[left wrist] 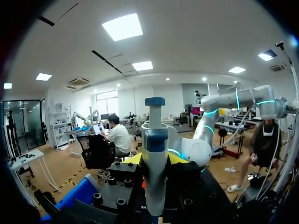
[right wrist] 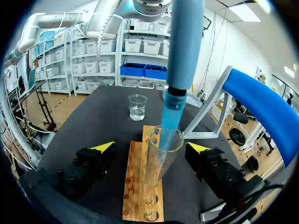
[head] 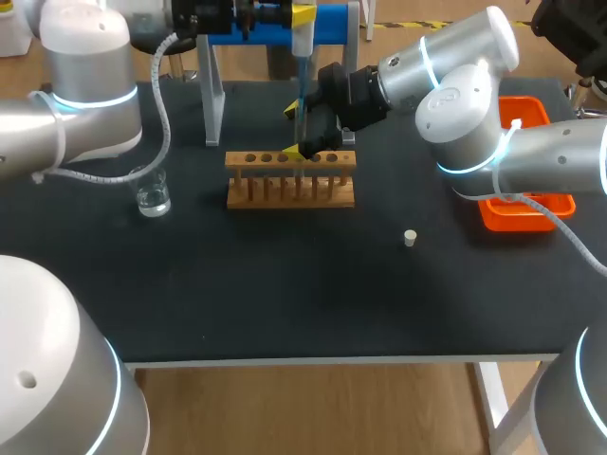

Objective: Invert the test tube, pick up the pipette, mount the tip to pipette, aspirate from beaker and dispense into the tube, eject the tip, return the pipette, and cap with the stopper.

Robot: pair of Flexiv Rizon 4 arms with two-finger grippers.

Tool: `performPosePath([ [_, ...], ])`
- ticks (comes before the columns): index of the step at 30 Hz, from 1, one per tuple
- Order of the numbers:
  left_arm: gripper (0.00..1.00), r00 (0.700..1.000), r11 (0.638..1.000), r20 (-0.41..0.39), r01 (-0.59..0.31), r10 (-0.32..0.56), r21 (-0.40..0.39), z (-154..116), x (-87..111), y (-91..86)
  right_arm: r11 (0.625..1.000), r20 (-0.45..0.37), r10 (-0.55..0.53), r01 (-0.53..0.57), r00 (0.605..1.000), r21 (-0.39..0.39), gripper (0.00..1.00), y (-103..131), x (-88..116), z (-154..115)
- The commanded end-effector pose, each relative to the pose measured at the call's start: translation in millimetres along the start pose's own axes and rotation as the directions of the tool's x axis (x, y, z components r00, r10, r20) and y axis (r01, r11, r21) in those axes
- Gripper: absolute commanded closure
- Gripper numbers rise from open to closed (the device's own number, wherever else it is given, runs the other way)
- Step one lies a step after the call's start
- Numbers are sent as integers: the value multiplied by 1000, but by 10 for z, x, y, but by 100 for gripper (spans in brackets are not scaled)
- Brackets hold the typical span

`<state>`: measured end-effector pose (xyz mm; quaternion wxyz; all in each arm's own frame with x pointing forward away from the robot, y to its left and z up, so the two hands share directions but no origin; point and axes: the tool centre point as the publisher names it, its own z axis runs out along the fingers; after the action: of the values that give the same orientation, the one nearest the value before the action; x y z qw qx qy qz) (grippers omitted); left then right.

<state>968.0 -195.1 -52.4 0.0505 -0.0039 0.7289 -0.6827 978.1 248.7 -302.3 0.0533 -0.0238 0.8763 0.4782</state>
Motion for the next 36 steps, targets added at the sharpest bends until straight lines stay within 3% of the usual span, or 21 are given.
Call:
performPosePath([
  [1,100,1000,1000,-4,-1,1,-3,0,-19,8,1000,0,0,0,1000,1,0,4,9,-17],
  [36,100,999,999,3,-40,40,-16,14,0,103,1000,0,0,0,1000,1,0,4,9,-17],
])
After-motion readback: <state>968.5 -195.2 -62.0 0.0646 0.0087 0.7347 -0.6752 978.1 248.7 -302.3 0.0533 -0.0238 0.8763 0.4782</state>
